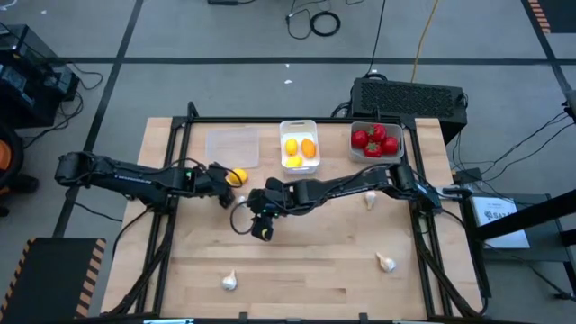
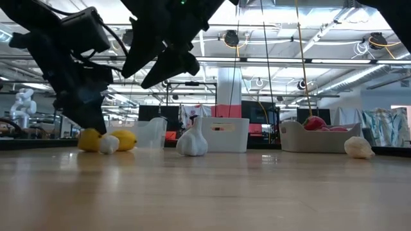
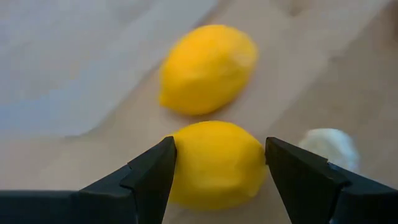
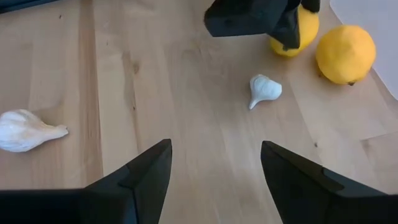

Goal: Sort produce into baskets
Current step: Put the yellow lemon into the white bin

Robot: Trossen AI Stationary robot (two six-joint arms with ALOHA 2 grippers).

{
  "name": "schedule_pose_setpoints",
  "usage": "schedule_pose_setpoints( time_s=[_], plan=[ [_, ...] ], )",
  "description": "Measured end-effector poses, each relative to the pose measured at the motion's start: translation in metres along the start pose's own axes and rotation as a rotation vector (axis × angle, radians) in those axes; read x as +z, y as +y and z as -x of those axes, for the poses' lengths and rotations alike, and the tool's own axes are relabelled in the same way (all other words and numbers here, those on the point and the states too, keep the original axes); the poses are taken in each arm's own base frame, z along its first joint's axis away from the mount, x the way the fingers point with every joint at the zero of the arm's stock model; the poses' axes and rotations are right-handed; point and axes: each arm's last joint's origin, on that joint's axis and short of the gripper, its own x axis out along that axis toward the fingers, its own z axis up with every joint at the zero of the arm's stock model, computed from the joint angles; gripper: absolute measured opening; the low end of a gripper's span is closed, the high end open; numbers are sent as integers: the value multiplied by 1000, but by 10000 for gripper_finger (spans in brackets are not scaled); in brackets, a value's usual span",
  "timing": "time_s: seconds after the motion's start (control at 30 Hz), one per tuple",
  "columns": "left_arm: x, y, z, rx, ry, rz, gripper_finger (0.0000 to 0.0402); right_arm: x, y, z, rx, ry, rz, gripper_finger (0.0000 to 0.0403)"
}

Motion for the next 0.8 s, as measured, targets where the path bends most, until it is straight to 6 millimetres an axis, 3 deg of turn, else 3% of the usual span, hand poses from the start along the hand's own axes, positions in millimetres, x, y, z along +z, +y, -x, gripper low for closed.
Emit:
schedule_pose_setpoints(
  time_s=[0.2,0.47,0.6,0.8],
  plan=[
    [5,-9,3,-156,24,-42,255,-3,7,1,9,4,9,238],
    [12,-14,9,-185,6,-101,255,-3,17,0,-52,-68,-36,238],
    [19,-11,16,-71,-91,-107,255,-6,28,-18,-112,-178,-66,238],
    [12,9,26,211,-128,-16,255,-11,51,-55,-18,-361,40,238]
  ],
)
